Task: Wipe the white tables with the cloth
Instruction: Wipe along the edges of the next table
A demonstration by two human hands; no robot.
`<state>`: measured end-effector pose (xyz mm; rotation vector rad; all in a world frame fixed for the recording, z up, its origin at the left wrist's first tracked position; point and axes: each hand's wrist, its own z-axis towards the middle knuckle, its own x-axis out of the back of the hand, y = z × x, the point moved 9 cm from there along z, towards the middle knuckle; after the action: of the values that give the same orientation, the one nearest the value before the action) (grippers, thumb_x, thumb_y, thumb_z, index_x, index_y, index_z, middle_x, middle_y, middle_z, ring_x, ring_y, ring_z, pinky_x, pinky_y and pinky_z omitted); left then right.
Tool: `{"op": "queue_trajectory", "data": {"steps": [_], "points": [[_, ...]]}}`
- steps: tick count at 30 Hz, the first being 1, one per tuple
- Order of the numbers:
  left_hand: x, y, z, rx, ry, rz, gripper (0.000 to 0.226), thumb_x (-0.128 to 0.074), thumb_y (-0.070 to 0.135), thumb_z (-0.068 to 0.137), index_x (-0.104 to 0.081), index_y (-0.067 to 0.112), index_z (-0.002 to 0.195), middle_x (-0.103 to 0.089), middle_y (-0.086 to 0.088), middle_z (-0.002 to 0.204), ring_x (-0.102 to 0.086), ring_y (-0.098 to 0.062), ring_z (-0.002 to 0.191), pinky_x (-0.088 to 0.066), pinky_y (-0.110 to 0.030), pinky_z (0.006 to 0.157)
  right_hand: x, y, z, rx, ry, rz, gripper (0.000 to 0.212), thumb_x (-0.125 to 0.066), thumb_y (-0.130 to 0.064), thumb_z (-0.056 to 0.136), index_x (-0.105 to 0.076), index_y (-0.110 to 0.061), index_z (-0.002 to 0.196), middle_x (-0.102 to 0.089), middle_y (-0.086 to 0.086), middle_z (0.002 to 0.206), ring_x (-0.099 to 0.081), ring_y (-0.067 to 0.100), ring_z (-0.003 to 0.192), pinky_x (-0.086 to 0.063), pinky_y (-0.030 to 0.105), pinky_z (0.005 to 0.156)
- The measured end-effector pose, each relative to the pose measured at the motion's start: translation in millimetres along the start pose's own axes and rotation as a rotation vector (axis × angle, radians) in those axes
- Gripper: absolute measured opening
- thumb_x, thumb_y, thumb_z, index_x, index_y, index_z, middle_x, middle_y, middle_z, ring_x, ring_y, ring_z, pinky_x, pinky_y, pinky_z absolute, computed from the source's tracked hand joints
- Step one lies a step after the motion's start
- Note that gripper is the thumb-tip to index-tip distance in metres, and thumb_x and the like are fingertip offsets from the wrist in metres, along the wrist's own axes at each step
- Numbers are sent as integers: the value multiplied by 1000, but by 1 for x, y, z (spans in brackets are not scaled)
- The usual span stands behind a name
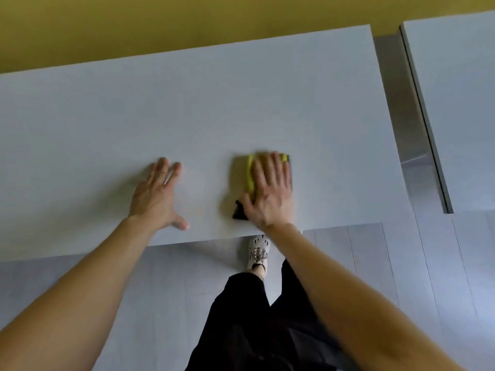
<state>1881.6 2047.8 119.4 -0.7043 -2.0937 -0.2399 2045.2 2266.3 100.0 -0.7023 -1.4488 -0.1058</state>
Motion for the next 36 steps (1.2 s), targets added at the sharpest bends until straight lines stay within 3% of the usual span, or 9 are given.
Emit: {"op": "queue_trajectory", "data": {"steps": [2,4,7,9,13,18,23,31,36], "points": [[5,2,-1,4,-22,21,172,-105,60,46,7,28,173,15,-5,182,7,-27,169,-25,-46,133,-37,-99,-31,313,-107,49,83,-67,-46,91,-46,-11,163,-39,18,171,-19,40,166,-11,59,134],[20,12,-1,31,-50,36,153,-105,46,55,-10,24,173,-4,-7,181,-11,-26,168,-34,-44,129,-44,-121,-46,400,-168,39,83,-62,-47,95,-40,-13,166,-33,15,175,-12,35,168,-8,55,136],[53,42,9,12,2,149,93,-98,41,72,-52,17,149,-51,-7,150,-55,-30,140,-55,-46,107,-16,-45,-50,331,-144,-31,90,-58,-55,92,-30,-20,171,-24,7,179,-3,28,170,-6,55,136],[71,74,20,-51,63,208,77,-94,45,75,-60,17,138,-56,-6,133,-61,-31,127,-57,-46,99,20,54,-61,129,-57,-42,88,-57,-56,94,-33,-19,171,-25,7,179,-5,28,170,-10,59,135],[83,161,43,-223,110,228,103,-99,45,66,-47,22,151,-45,-7,144,-50,-31,137,-52,-47,106,76,210,-93,-223,25,-89,83,-44,-59,102,-26,-21,173,-18,7,181,-2,29,170,-8,62,134],[103,254,74,-376,43,191,162,-103,54,55,8,36,171,6,-12,179,-6,-37,167,-32,-57,127,68,223,-88,-249,-9,-91,87,-51,-58,101,-21,-22,174,-10,7,182,4,27,170,-7,60,136],[110,283,92,-377,45,272,166,-102,61,55,15,39,170,15,-13,180,4,-42,167,-22,-58,132,82,235,-28,-245,39,-65,83,-57,-50,100,-28,-22,172,-17,9,181,-1,29,170,-5,59,136],[103,282,97,-396,83,349,168,-93,73,59,35,38,163,23,-11,179,9,-39,168,-24,-53,133,99,254,247,-330,74,-55,81,-46,-57,92,-38,-24,166,-27,7,178,-9,32,168,0,54,136],[102,279,96,-390,64,298,166,-96,68,59,29,42,164,23,-8,179,10,-37,168,-24,-52,133,101,260,183,-266,95,-18,83,-49,-56,98,-30,-22,171,-21,8,180,-5,32,169,0,54,137]]}}
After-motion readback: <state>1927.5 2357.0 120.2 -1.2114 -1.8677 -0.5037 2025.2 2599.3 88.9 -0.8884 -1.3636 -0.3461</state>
